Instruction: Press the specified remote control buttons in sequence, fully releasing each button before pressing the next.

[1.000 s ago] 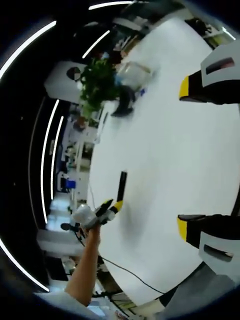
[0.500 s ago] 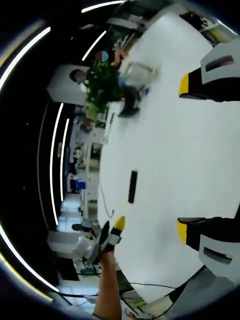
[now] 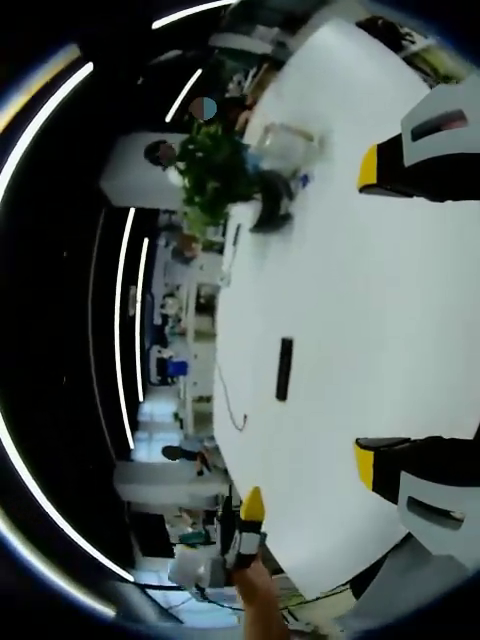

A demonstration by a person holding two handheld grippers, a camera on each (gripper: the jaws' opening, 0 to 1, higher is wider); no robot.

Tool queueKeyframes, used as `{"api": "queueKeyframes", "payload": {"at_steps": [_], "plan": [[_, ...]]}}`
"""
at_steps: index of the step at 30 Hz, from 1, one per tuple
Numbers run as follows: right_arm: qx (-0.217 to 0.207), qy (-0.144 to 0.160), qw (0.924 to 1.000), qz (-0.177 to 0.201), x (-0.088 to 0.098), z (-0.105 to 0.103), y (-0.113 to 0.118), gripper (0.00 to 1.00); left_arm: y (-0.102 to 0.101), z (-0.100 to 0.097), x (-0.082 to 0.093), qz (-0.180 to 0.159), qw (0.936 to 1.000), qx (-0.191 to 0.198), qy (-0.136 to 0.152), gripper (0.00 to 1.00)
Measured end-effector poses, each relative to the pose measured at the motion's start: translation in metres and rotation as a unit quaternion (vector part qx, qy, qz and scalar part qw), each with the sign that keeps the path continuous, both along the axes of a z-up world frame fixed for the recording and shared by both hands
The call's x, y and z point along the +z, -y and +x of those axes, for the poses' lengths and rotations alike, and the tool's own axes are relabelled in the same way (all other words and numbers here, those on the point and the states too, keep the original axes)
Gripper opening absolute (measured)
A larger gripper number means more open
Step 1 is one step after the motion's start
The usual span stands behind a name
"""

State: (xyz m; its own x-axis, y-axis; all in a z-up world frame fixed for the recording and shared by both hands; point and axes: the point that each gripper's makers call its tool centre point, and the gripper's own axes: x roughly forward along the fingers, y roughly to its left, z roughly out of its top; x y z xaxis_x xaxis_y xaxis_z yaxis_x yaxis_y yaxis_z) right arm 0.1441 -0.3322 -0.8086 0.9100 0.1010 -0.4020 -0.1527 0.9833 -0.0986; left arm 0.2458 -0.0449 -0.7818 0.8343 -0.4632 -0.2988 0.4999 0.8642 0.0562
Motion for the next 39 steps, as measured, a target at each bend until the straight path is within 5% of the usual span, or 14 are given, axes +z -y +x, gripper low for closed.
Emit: {"api": "queueKeyframes", "payload": {"at_steps": [5, 9, 16, 28, 39], "plan": [[0.002, -0.001, 0.9999, -0.011, 0.001, 0.0, 0.003, 0.99, -0.018, -0.043, -0.008, 0.014, 0.9993, 0.035, 0.006, 1.0], [0.0, 0.003, 0.9999, -0.016, 0.003, 0.0, 0.008, 0.99, -0.031, -0.07, -0.007, -0.008, 0.9969, 0.077, 0.017, 1.0], [-0.003, 0.003, 0.9993, -0.036, -0.003, 0.002, 0.01, 0.99, -0.025, -0.107, -0.03, -0.032, 0.9945, 0.099, 0.008, 1.0], [-0.012, 0.019, 0.9982, -0.056, 0.0, 0.001, 0.018, 0.97, -0.007, -0.102, -0.046, 0.007, 0.9982, 0.06, 0.003, 0.99], [0.009, -0.013, 0.9982, -0.058, -0.014, 0.001, 0.01, 0.98, -0.009, -0.104, -0.052, 0.011, 0.998, 0.062, -0.01, 1.0]]}}
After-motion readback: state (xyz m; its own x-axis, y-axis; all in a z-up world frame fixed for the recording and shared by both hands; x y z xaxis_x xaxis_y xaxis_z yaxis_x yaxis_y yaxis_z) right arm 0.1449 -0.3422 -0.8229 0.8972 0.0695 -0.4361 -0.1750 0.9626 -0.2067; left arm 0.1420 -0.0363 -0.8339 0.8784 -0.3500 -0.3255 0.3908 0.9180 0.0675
